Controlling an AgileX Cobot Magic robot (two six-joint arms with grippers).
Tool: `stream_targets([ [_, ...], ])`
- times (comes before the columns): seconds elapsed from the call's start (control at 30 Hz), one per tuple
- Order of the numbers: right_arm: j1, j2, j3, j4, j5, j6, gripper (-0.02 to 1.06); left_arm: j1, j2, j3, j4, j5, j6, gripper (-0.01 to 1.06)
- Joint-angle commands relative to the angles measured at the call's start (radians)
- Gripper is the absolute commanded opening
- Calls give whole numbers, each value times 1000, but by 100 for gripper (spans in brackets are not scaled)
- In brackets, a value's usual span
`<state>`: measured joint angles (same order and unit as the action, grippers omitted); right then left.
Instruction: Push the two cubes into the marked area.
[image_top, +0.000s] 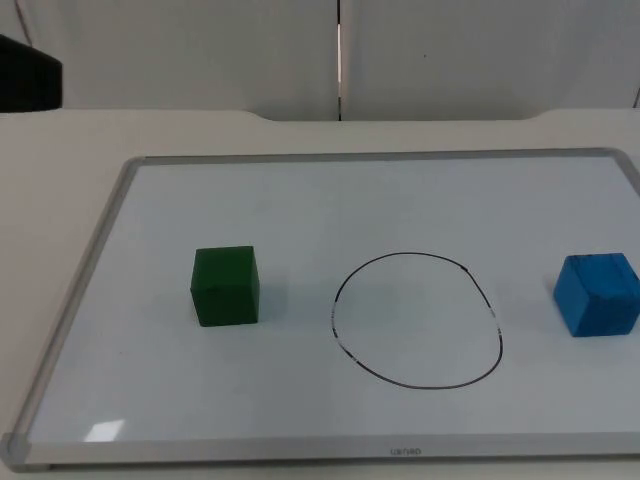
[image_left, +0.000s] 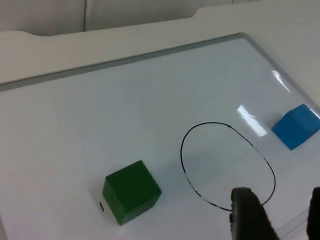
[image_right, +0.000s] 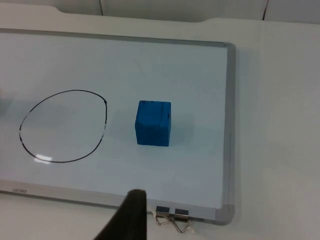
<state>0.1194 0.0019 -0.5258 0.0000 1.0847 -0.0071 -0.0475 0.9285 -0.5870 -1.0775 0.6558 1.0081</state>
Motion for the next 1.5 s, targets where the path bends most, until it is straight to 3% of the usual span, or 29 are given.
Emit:
stream_targets([
  [0.0,-5,-2,10,0,-6,-3,105,2,42,-6,-95,-15,78,31],
  [0.13,-5,-2,10,0,-6,-3,105,2,134,-6,-222,-24,201,22],
  [0.17,-5,-2,10,0,-6,-3,105,2,187,-8,-313,-33,288,13],
  [0.2,-5,-2,10,0,-6,-3,105,2,187,-8,-313,-33,288,13],
  [0.27,-5,-2,10,0,-6,-3,105,-3,250,-8,-437,-26,421,1],
  [0.3,-5,-2,10,0,-6,-3,105,-5,285,-13,-495,-7,494,0],
  [0.4,-5,-2,10,0,-6,-3,105,-31,368,-48,-554,11,562,0],
  [0.5,-5,-2,10,0,-6,-3,105,-64,437,-85,-559,-23,568,0],
  [0.7,-5,-2,10,0,-6,-8,105,-133,579,-144,-568,-224,552,0],
  [1.07,-5,-2,10,0,-6,-8,105,-140,719,-144,-634,-435,550,0],
  [1.47,-5,-2,10,0,-6,-8,105,-140,819,-145,-637,-451,557,0],
])
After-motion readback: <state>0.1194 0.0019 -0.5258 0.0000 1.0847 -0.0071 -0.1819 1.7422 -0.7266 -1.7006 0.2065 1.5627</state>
